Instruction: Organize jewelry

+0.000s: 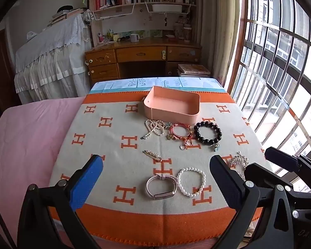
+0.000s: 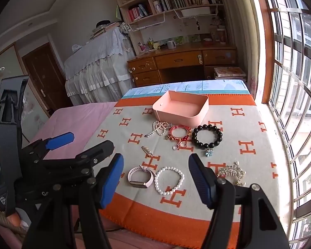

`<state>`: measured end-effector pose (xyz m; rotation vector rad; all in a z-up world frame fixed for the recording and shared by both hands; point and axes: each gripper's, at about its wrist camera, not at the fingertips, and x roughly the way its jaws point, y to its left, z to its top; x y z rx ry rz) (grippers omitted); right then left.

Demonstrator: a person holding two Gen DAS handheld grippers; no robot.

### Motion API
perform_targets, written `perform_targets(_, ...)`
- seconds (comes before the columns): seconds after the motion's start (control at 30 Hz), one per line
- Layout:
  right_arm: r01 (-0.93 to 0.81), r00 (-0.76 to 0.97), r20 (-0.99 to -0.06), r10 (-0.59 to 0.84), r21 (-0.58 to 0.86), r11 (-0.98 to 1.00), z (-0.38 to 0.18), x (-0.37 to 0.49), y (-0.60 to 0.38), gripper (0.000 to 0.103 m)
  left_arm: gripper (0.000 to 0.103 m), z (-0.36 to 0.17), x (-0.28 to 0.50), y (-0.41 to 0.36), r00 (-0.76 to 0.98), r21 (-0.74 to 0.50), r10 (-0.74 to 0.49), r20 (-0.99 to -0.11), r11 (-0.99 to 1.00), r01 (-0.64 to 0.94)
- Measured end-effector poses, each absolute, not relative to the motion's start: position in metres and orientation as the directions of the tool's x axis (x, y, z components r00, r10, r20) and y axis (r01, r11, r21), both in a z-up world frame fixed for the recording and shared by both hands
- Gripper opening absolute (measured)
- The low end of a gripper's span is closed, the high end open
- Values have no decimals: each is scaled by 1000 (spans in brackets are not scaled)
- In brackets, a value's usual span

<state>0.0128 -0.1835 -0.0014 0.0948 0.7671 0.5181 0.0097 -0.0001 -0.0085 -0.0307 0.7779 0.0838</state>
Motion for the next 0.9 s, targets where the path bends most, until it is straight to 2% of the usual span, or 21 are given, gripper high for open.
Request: perform_targets(0.9,-408,596,-636,490,286,867,6,20,-188,66,102,-13,13,10,703,1,63,-708,996,-88)
